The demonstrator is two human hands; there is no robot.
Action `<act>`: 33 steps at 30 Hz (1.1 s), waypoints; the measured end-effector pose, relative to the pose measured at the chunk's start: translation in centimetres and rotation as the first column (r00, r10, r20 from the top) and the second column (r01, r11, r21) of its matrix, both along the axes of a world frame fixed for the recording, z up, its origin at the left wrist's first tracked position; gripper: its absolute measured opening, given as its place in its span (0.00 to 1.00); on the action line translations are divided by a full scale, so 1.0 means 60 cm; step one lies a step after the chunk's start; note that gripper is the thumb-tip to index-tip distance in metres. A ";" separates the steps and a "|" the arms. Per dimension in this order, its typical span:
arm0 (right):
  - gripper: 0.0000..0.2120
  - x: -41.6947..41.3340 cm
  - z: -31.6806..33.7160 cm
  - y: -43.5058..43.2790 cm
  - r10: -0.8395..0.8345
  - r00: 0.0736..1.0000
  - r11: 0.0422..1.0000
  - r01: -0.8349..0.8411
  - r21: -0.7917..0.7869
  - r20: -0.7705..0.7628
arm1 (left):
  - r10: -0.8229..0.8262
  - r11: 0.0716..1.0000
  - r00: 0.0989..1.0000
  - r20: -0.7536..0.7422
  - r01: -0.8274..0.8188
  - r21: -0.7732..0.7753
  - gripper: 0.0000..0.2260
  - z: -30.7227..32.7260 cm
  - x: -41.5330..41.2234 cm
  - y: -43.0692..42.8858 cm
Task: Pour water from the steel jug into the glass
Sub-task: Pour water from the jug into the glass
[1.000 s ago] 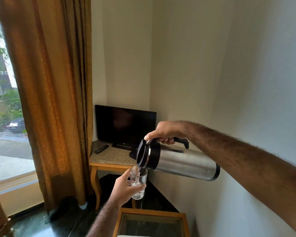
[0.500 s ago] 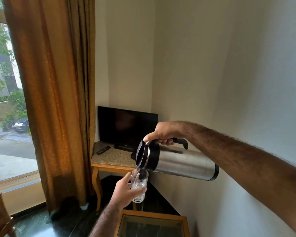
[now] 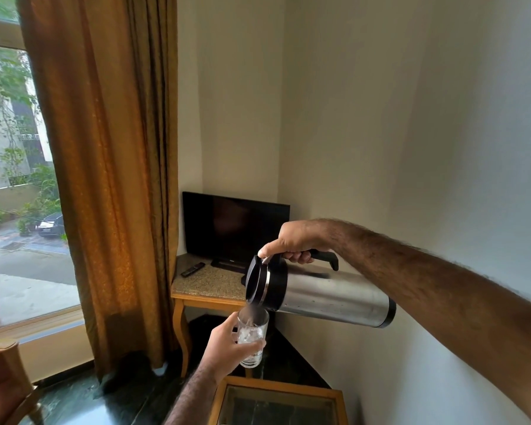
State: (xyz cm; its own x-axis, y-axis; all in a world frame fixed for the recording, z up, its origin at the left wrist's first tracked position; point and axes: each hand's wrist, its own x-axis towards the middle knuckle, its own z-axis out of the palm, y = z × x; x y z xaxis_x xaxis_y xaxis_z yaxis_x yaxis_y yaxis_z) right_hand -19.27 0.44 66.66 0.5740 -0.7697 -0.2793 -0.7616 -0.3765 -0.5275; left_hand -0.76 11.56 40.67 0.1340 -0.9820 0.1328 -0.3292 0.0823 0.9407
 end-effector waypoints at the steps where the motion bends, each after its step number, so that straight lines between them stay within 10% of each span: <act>1: 0.26 0.000 0.000 0.000 -0.001 1.000 1.000 0.001 0.002 0.001 | -0.001 1.000 1.000 0.000 0.001 0.000 0.26 0.001 0.001 0.000; 33: 0.28 0.013 -0.006 -0.002 0.009 1.000 1.000 -0.009 -0.030 -0.019 | 0.021 1.000 1.000 0.001 -0.021 0.018 0.26 0.003 0.006 0.003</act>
